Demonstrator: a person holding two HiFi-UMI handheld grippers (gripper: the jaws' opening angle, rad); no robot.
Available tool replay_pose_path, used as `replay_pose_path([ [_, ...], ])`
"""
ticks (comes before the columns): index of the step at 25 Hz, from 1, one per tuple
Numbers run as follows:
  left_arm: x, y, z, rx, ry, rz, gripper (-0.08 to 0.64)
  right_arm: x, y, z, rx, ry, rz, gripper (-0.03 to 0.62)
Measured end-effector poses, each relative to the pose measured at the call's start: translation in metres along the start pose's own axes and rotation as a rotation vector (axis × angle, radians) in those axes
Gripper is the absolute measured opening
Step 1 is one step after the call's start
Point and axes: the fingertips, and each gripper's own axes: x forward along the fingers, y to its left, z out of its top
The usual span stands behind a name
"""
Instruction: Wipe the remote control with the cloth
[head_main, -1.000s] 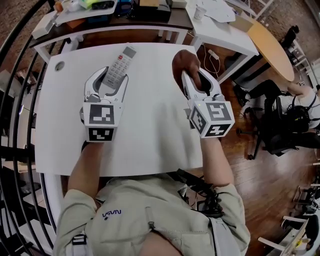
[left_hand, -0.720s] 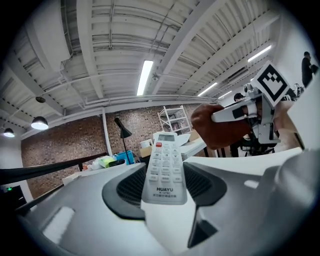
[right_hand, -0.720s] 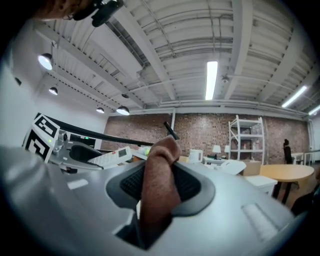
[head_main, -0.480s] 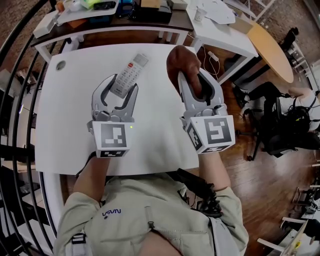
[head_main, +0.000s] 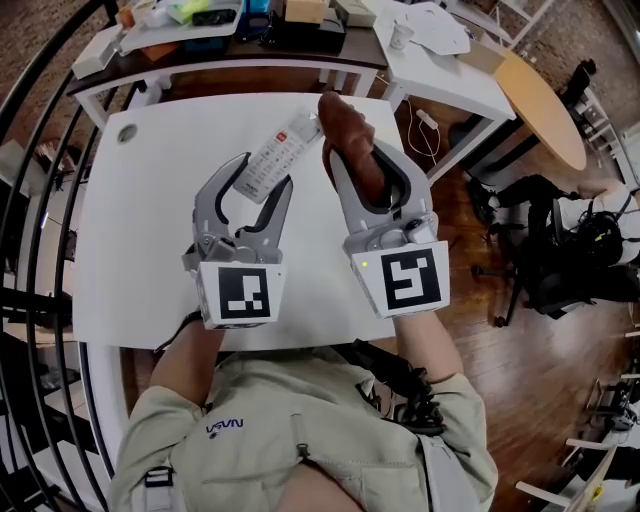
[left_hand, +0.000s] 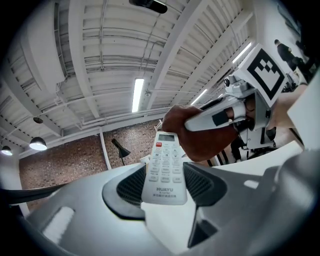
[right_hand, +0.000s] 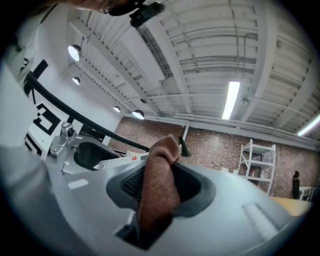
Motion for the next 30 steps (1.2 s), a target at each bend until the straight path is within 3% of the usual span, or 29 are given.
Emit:
replay_pose_path([
  [4,-0.002,0.000,0.003,0.002,-0.011,0.008,0.245,0.000,0.021,0.007,-0.068,-0.003,0.050,0.124],
  [9,-0.004,-0.001,-0.001,-0.001,-0.007,0.002,0.245,0.000,0.061,-0.002,-0.173,0.105,0.193,0.124],
  [14,-0.005,0.004,0.002,0.009,-0.025,0.011,0.244,-0.001,0.098,-0.002,-0.196,0.137,0.325,0.124],
  [18,-0.006,0.006,-0.002,0.001,-0.029,0.010,0.244,0.000,0.107,0.000,-0.209,0.126,0.358,0.124],
  [21,-0.007,0.005,-0.004,0.006,-0.024,0.010,0.244,-0.001,0.091,0.008,-0.208,0.099,0.310,0.124],
  [26,-0.007,-0.002,-0.011,0.014,-0.013,0.028,0.244,-0.001,0.032,0.025,-0.099,0.016,0.064,0.124],
  [30,-0.007,-0.008,-0.010,0.068,-0.009,0.028,0.244,0.001,-0.001,0.031,-0.124,-0.007,-0.041,0.124],
])
